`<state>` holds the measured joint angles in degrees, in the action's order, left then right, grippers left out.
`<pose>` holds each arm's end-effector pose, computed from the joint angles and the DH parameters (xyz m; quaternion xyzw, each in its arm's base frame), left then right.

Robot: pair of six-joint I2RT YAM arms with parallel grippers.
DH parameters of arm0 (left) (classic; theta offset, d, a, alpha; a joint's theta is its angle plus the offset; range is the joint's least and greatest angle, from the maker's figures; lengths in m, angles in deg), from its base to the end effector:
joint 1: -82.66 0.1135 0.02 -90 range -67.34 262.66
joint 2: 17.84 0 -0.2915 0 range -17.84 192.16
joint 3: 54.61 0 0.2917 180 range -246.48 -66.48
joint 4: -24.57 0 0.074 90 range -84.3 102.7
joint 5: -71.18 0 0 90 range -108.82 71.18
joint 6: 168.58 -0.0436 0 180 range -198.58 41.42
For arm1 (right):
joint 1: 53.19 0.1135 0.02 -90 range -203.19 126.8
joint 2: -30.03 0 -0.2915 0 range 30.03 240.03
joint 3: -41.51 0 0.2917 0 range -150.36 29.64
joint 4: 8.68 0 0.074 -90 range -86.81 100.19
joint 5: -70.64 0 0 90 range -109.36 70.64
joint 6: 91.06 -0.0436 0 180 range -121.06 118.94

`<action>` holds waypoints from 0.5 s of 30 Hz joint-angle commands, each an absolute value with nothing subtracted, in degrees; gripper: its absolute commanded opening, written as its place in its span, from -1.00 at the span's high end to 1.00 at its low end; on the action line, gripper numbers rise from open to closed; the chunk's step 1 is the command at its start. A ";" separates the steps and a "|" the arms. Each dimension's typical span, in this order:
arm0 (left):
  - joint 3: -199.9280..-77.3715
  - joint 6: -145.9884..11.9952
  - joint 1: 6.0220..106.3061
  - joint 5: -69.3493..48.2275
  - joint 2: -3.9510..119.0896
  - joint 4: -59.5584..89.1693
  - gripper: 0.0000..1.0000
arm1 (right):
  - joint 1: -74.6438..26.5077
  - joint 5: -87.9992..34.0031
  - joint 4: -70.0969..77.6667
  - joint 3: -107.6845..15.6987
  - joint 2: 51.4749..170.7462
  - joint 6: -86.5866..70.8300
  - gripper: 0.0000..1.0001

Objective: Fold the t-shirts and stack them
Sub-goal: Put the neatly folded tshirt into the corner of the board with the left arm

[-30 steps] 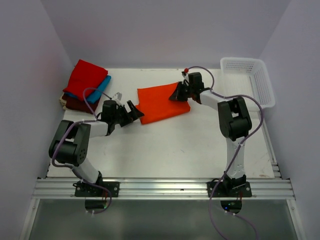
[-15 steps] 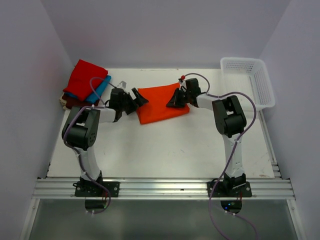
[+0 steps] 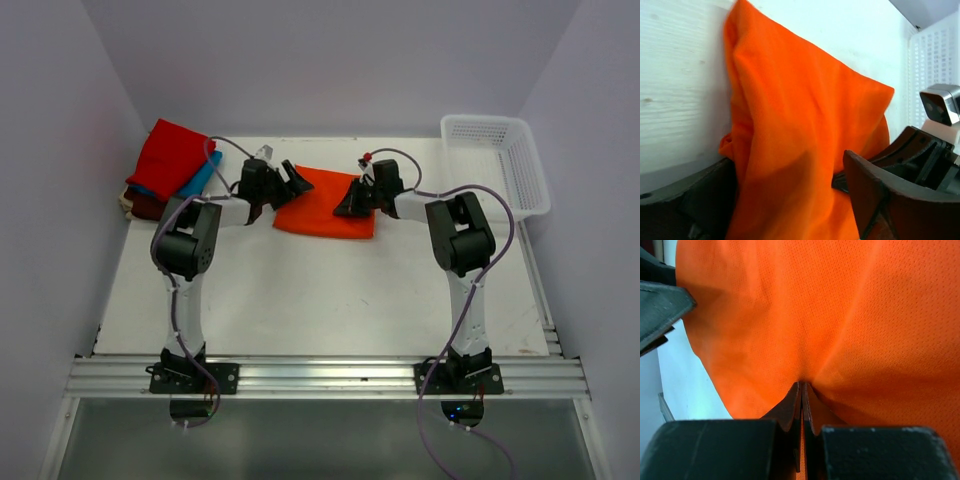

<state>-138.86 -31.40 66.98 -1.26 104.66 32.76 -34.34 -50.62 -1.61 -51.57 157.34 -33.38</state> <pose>0.4833 -0.1493 0.1209 -0.1590 0.8447 -0.3703 0.3523 0.4862 0.1899 0.1078 -0.0074 0.8843 0.3929 0.2521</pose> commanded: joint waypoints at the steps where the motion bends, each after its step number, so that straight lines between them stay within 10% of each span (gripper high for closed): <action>1: -137.41 -31.38 63.77 5.76 111.27 25.17 -0.66 | -34.12 -49.50 0.73 -49.46 156.33 -31.91 1.00; 8: -137.50 -29.88 62.27 17.12 111.81 34.58 1.00 | -34.12 -49.59 0.73 -49.29 156.24 -32.00 1.00; 15: -132.76 -29.54 62.80 18.80 106.37 42.30 1.00 | -34.12 -50.82 -0.93 -47.09 152.83 -31.74 1.00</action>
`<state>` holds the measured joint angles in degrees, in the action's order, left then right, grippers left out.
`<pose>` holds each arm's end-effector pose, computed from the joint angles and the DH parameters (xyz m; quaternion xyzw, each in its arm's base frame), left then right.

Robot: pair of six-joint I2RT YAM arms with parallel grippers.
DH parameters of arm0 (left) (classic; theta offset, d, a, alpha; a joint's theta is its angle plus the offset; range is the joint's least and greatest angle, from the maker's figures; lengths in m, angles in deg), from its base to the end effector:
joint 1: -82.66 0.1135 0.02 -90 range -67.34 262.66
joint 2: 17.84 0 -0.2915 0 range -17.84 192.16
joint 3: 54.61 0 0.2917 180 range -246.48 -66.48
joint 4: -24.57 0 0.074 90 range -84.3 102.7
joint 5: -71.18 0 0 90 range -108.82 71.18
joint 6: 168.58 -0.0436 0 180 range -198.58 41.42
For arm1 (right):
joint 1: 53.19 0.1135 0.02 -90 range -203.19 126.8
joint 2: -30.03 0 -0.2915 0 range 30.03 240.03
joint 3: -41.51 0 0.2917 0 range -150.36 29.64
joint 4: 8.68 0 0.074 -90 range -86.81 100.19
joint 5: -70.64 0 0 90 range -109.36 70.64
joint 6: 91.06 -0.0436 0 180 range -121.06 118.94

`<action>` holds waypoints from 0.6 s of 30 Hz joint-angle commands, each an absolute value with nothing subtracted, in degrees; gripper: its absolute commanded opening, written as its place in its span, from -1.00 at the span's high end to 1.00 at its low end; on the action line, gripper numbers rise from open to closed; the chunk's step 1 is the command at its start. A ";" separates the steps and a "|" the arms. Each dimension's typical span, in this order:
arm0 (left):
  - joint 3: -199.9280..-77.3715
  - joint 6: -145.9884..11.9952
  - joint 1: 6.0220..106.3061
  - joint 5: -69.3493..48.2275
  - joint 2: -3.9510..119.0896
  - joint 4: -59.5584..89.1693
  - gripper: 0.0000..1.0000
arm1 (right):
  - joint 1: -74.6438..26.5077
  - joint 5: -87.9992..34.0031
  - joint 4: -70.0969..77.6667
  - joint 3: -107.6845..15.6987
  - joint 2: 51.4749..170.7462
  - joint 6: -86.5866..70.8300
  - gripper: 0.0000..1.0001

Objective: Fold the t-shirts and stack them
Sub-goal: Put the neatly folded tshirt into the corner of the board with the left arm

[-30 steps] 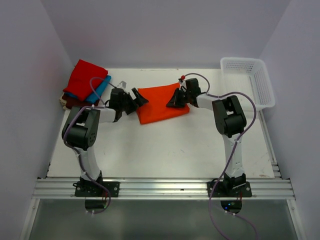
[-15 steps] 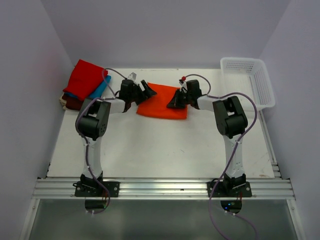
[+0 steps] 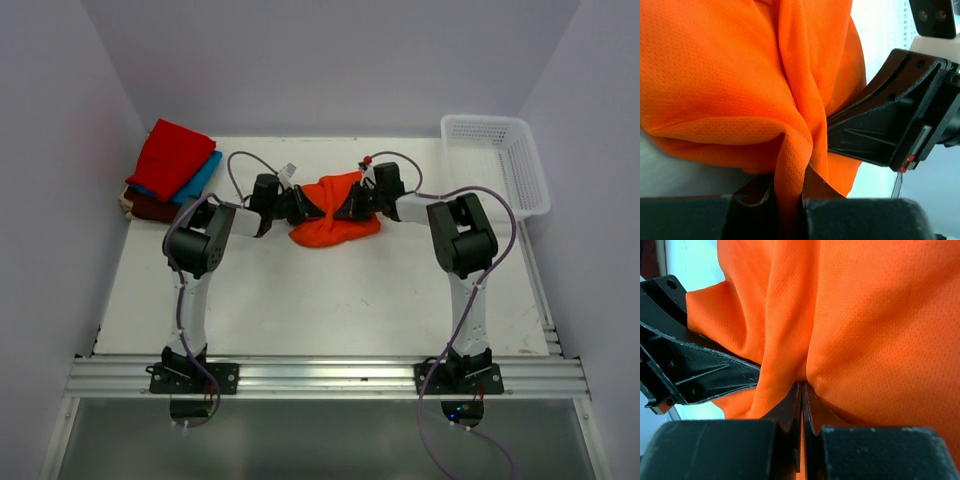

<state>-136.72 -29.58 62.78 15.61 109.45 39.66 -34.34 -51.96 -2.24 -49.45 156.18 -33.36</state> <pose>0.4593 -0.1923 0.0834 -0.0650 0.8382 -0.4812 0.2483 0.4780 0.1880 0.1072 -0.0117 0.8830 0.4007 0.2442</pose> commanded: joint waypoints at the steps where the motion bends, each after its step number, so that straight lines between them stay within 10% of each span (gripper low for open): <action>1: -131.45 -28.84 63.58 18.27 104.96 45.63 1.00 | -34.04 -52.21 -1.81 -45.61 151.86 -31.74 1.00; 4: -126.26 -26.38 65.95 16.87 98.55 50.56 1.00 | -34.12 -54.33 -3.75 -42.79 146.50 -32.53 1.00; 7: -121.78 -25.14 68.85 14.59 89.08 51.55 1.00 | -34.12 -58.46 -1.12 -41.65 141.50 -31.74 0.23; 10: -120.71 -25.66 71.05 11.86 81.95 49.54 1.00 | -34.03 -58.82 -0.15 -37.79 134.31 -31.56 0.00; 18: -125.01 -22.34 78.61 12.20 76.20 51.01 1.00 | -34.12 -56.80 5.27 -25.92 115.04 -28.76 -0.07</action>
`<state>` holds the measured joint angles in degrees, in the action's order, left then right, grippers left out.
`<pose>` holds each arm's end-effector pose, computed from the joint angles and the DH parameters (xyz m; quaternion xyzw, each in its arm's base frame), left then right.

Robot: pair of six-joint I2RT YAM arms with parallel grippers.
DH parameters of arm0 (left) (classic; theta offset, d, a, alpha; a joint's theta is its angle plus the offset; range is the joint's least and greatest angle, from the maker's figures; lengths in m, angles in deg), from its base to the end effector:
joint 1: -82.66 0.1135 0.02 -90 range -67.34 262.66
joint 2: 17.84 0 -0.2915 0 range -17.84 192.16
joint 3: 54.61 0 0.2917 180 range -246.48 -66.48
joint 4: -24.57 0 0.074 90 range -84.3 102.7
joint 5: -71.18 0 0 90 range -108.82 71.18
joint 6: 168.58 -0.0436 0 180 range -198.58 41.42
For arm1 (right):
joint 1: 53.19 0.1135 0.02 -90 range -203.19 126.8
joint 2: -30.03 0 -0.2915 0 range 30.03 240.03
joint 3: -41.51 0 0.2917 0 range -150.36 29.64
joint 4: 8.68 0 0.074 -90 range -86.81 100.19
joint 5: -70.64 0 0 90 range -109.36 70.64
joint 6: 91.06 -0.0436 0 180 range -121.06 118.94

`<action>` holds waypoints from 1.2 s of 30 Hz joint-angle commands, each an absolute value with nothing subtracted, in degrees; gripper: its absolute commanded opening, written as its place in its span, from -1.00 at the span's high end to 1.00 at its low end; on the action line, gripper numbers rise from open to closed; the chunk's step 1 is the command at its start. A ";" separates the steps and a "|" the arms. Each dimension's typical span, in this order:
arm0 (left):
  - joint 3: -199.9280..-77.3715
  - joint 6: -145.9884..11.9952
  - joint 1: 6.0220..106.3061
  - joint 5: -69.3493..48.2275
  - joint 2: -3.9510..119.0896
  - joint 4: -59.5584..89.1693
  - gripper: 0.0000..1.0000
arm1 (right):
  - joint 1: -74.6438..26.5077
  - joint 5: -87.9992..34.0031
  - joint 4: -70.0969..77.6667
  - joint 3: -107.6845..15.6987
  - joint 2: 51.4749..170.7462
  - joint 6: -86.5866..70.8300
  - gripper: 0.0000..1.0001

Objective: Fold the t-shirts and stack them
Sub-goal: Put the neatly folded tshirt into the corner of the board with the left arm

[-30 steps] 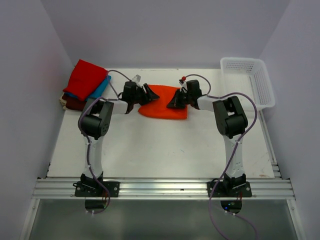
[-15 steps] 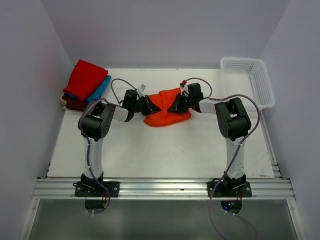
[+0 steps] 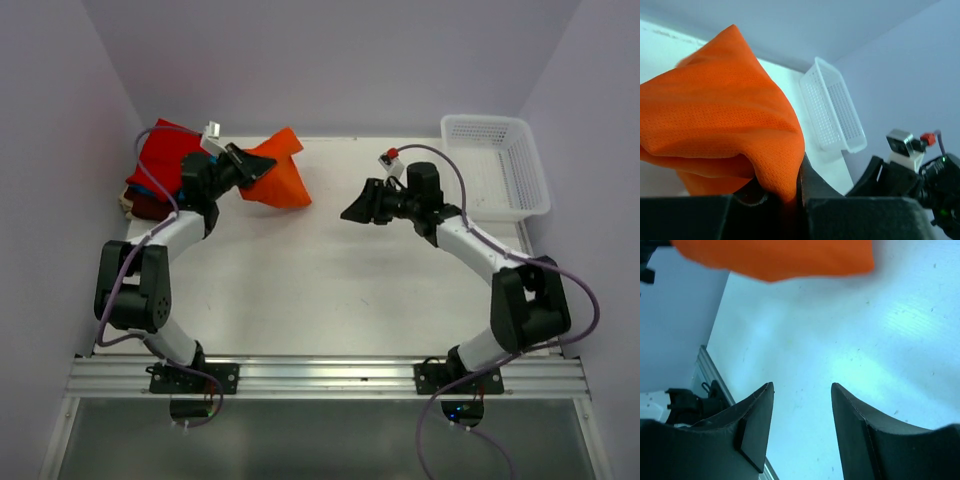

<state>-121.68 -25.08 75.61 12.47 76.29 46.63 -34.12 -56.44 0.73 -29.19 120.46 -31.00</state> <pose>0.4057 -0.0730 0.2618 -0.1125 0.7243 -0.4997 0.4616 0.3617 0.1528 0.2535 -0.0829 0.8291 0.4486 0.3232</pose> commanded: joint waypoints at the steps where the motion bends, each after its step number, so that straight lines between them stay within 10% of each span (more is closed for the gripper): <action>1: -126.23 -21.46 81.67 12.20 76.82 51.81 1.00 | -34.04 -56.28 6.52 -23.99 113.54 -27.97 -0.08; 14: -170.50 -12.92 107.53 9.21 101.24 54.81 1.00 | -33.69 -51.71 19.26 -15.44 98.41 -24.18 -0.08; 26: -130.39 -4.85 112.02 7.90 109.08 75.09 1.00 | -32.72 -51.96 21.47 -16.07 97.18 -23.74 -0.06; 36: -143.37 4.80 111.41 8.95 104.69 79.04 1.00 | -32.54 -52.14 18.92 -14.22 96.74 -24.27 -0.05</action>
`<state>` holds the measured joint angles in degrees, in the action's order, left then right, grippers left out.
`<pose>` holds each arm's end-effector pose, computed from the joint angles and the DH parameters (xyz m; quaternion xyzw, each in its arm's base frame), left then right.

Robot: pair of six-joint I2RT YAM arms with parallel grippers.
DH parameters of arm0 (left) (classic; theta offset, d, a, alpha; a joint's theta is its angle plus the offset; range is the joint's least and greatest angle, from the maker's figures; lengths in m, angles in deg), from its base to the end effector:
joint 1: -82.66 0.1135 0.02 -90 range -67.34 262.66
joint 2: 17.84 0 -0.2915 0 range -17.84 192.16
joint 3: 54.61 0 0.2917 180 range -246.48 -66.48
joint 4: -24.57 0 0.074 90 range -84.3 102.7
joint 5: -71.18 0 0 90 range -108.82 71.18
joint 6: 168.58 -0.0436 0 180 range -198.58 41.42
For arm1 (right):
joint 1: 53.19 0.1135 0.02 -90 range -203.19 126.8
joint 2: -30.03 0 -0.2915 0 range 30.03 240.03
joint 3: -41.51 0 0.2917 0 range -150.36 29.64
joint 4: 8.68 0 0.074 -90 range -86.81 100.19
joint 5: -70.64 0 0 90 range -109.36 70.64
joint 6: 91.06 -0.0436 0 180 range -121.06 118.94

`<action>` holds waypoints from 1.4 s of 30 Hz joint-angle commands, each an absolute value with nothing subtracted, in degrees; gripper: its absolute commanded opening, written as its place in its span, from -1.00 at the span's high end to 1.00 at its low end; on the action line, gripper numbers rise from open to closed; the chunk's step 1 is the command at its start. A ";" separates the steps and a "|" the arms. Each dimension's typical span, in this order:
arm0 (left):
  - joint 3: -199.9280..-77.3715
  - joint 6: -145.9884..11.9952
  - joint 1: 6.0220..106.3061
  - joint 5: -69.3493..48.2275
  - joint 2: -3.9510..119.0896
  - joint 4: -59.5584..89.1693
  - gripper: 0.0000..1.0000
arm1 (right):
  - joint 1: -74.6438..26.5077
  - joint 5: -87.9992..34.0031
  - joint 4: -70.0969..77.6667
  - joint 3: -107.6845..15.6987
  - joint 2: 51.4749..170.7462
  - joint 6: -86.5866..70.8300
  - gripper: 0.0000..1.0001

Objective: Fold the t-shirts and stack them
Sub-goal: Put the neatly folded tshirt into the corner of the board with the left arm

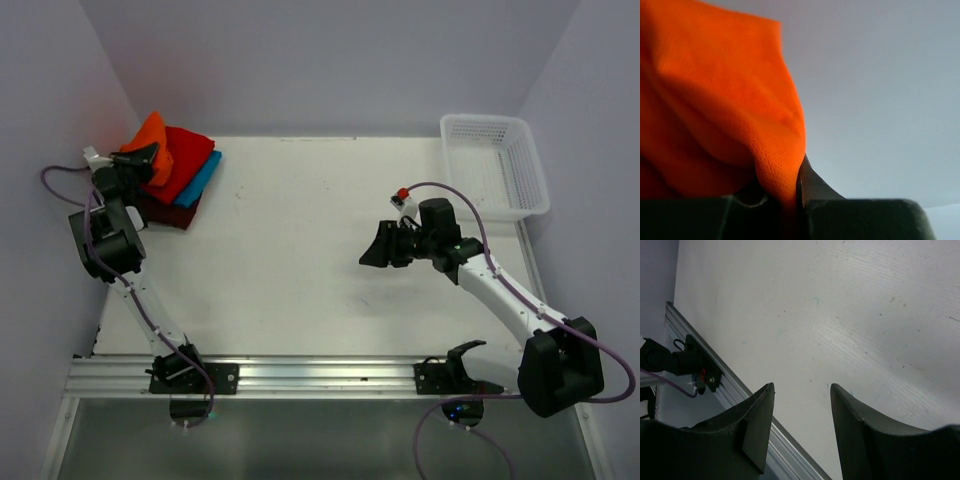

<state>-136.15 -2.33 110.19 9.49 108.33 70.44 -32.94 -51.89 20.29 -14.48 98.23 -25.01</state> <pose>0.4636 0.2183 0.1463 -0.4257 0.5561 -0.4417 0.5608 0.2548 0.1190 0.2495 -0.0875 0.8774 0.3856 0.2716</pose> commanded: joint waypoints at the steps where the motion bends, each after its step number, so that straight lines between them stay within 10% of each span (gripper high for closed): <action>1: -146.87 6.57 111.14 8.78 104.16 82.10 1.00 | -32.54 -52.14 19.10 -14.39 97.17 -24.18 -0.04; 12: -163.25 12.29 106.31 -1.68 106.34 79.13 1.00 | -32.45 -52.14 19.89 -14.48 96.04 -23.83 -0.04; 25: -129.25 4.65 106.39 -1.51 119.10 82.92 1.00 | -31.66 -51.70 19.89 -13.95 95.68 -23.65 -0.03; 42: -132.05 -1.13 108.15 -6.24 91.43 73.71 1.00 | -30.70 -50.91 19.36 -13.16 94.19 -23.74 -0.03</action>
<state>-129.77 3.79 105.97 -2.27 100.40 72.45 -31.06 -51.61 20.29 -13.19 95.85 -24.51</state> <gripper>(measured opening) 0.115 0.516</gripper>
